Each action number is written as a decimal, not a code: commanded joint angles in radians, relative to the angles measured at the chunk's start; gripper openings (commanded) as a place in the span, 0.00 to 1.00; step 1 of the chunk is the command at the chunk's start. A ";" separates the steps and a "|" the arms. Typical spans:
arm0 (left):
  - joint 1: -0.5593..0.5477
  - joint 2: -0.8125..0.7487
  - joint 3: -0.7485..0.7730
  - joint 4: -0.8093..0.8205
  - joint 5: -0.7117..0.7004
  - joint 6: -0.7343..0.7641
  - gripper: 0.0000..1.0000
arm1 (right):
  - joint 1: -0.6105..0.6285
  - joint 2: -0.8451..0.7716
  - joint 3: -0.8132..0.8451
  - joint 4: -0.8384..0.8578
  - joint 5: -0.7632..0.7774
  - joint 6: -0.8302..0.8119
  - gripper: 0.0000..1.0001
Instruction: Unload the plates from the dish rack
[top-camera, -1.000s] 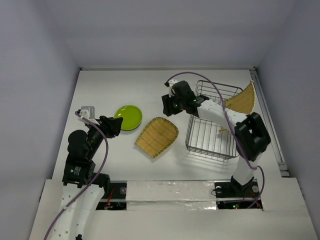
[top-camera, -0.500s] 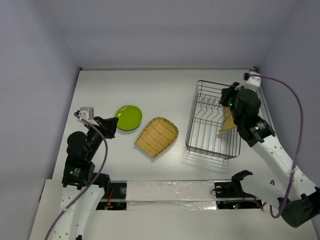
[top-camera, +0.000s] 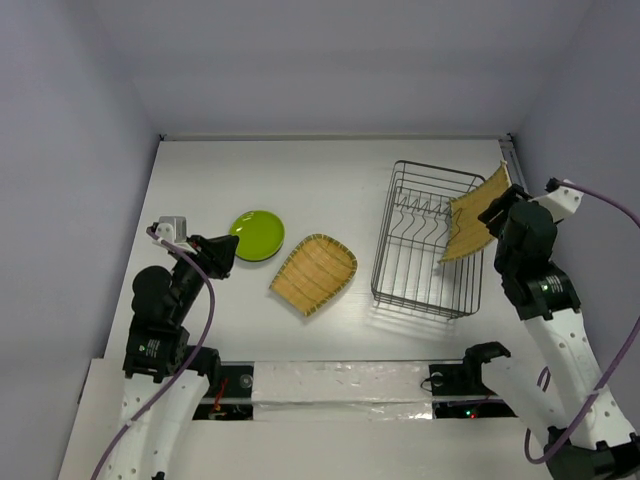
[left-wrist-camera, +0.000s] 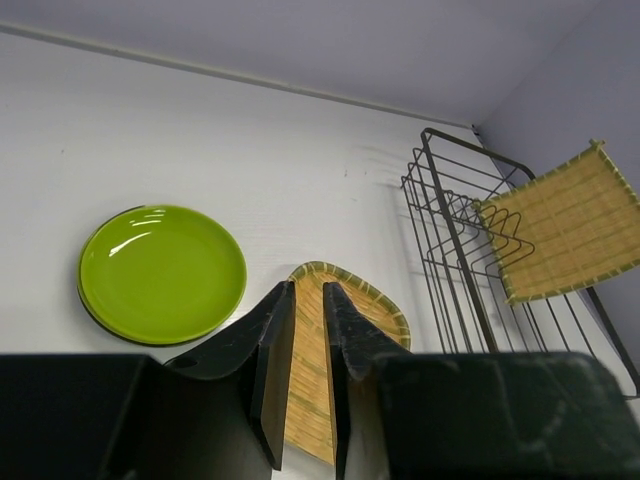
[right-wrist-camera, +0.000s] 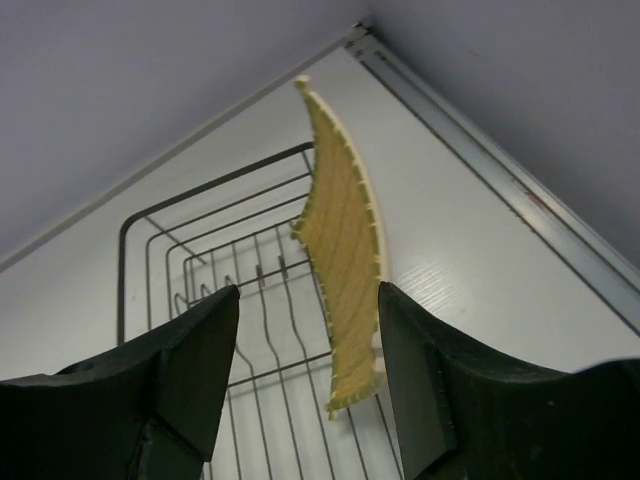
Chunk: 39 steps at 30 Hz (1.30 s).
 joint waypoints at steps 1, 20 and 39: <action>-0.004 -0.018 0.000 0.041 0.018 0.003 0.15 | -0.049 0.033 0.008 -0.025 0.050 0.016 0.66; -0.013 -0.018 0.001 0.039 0.009 0.003 0.18 | -0.261 0.237 -0.079 0.188 -0.240 0.003 0.00; -0.013 0.025 0.003 0.035 0.013 0.001 0.18 | -0.258 0.565 0.333 0.396 -0.271 -0.416 0.00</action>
